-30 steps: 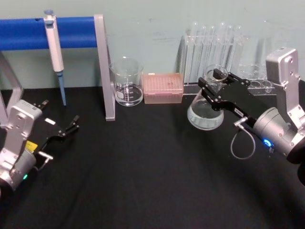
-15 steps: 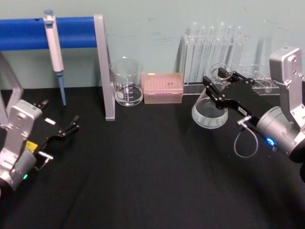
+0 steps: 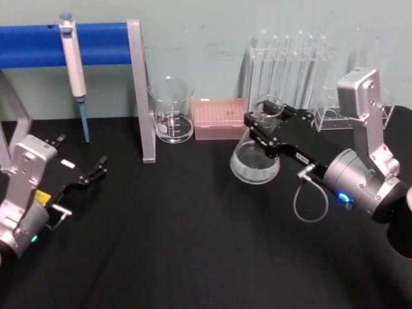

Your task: Grasp the erlenmeyer flask with one hand, shake it three times, then place it back.

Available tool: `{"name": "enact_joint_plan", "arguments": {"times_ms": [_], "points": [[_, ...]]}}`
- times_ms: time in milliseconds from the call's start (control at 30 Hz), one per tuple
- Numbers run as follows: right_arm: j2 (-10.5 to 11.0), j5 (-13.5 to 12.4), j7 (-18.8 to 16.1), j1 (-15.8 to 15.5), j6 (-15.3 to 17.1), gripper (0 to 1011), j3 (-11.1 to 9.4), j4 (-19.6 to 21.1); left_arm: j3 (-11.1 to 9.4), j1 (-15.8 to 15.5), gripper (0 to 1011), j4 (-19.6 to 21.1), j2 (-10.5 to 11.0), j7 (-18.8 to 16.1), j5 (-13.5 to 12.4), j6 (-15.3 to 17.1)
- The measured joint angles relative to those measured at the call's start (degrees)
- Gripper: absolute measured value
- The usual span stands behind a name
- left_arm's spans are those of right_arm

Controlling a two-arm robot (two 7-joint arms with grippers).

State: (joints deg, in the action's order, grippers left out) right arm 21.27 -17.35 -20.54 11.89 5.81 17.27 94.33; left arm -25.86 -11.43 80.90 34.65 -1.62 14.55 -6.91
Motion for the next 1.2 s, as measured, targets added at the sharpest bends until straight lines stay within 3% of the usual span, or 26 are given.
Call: {"name": "enact_joint_plan", "arguments": {"times_ms": [600, 1200], "points": [[0.42, -2.53, -2.86, 1.09, 0.02, 450, 4.38, 0.40, 0.00, 0.00, 1001, 0.00, 0.00, 0.00, 0.00, 0.00], [0.52, -3.41, -2.68, 2.11, -0.24, 450, 5.81, -2.09, 0.00, 0.00, 1001, 0.00, 0.00, 0.00, 0.00, 0.00]]}}
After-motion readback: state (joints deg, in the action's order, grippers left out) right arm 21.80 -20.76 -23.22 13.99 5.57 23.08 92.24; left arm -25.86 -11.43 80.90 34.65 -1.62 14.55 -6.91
